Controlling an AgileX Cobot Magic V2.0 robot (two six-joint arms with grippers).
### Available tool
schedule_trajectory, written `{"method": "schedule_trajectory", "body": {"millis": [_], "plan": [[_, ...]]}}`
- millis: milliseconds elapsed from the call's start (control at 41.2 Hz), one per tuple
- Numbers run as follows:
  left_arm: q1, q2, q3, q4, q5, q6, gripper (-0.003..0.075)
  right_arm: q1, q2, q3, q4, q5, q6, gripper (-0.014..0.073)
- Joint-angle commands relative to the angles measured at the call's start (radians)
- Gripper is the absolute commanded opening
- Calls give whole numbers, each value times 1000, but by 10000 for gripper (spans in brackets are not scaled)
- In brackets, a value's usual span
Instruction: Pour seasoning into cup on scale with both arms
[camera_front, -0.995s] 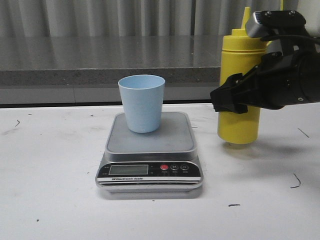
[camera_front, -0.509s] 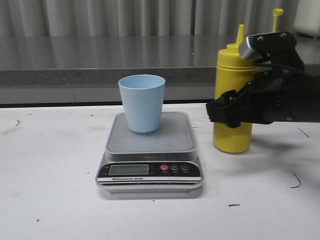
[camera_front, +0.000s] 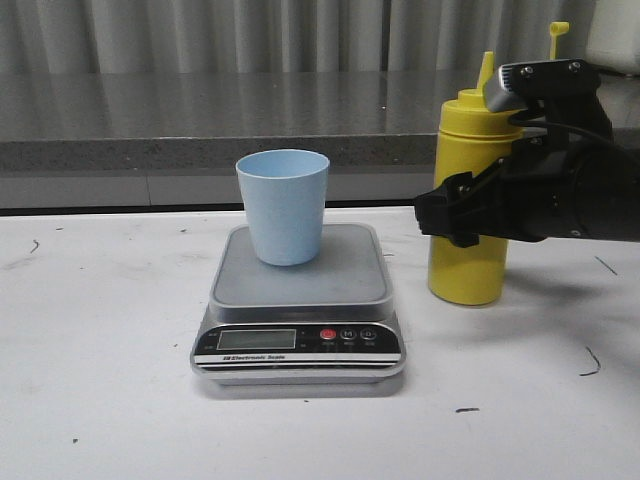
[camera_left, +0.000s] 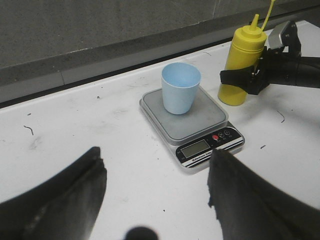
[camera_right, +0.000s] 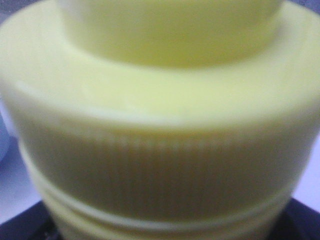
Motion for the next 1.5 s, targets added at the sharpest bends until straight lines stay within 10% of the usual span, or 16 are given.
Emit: {"method": "schedule_trajectory", "body": {"millis": [0,704,1261,1480], "plan": [[3,10,-25,-11,-74,2,439,-8,-57,-16,15,-53,6,545],[3,10,-25,-11,-74,2,439,-4,-328,159,6,270,6,605],[3,10,-25,-11,-74,2,439,97,-797,-88,64,1618,46,605],[3,10,-25,-11,-74,2,439,151,-947,-169,238,1769,-104,605]]}}
